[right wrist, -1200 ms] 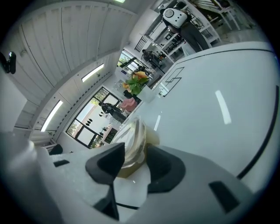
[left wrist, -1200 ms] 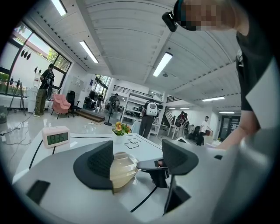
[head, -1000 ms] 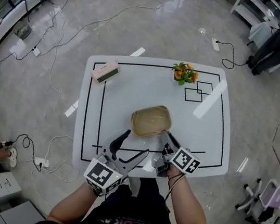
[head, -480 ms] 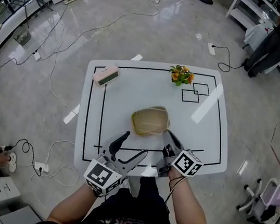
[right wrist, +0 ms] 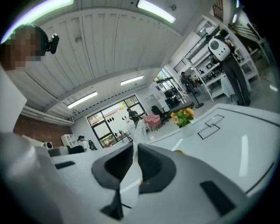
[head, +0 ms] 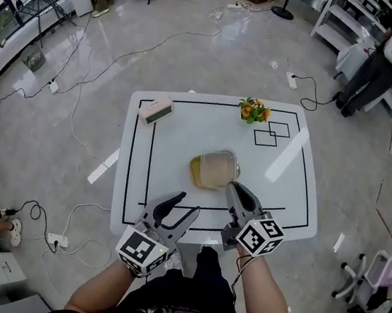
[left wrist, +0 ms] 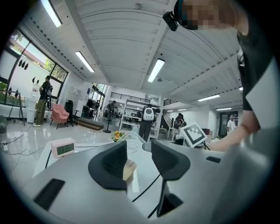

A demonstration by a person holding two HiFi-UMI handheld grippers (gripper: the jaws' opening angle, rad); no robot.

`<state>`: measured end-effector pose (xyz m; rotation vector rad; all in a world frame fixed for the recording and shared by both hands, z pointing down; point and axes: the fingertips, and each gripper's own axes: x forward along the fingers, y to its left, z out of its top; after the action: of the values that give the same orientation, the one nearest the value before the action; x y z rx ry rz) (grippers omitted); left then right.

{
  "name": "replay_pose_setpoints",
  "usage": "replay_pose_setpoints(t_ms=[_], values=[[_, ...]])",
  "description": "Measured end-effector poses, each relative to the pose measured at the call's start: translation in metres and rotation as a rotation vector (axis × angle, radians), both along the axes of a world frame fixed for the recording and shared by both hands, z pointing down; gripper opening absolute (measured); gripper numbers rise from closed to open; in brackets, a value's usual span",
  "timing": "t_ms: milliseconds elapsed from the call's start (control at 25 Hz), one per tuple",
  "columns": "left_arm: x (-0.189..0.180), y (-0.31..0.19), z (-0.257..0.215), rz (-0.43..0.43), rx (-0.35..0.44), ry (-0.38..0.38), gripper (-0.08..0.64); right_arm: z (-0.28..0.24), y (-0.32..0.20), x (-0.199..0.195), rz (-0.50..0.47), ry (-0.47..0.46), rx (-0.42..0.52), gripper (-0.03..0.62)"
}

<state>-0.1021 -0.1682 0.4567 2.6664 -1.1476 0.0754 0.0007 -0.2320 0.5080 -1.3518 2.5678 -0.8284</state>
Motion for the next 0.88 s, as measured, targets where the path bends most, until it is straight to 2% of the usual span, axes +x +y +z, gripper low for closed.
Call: replay_pose_setpoints(t_ms=[80, 160, 560, 880], values=[[-0.003, 0.008, -0.004, 0.013, 0.011, 0.009, 0.129, -0.014, 0.009, -0.006, -0.013, 0.042, 0.050, 0.035], [-0.004, 0.017, -0.009, 0.036, 0.022, 0.020, 0.005, -0.026, 0.018, -0.011, -0.020, 0.074, 0.091, 0.035], [0.004, 0.051, -0.025, 0.113, 0.058, 0.038, 0.003, -0.075, 0.068, -0.006, 0.020, 0.130, 0.214, 0.035], [0.029, 0.068, -0.038, 0.112, 0.082, 0.039, 0.005, -0.111, 0.098, 0.019, 0.014, 0.175, 0.299, 0.035]])
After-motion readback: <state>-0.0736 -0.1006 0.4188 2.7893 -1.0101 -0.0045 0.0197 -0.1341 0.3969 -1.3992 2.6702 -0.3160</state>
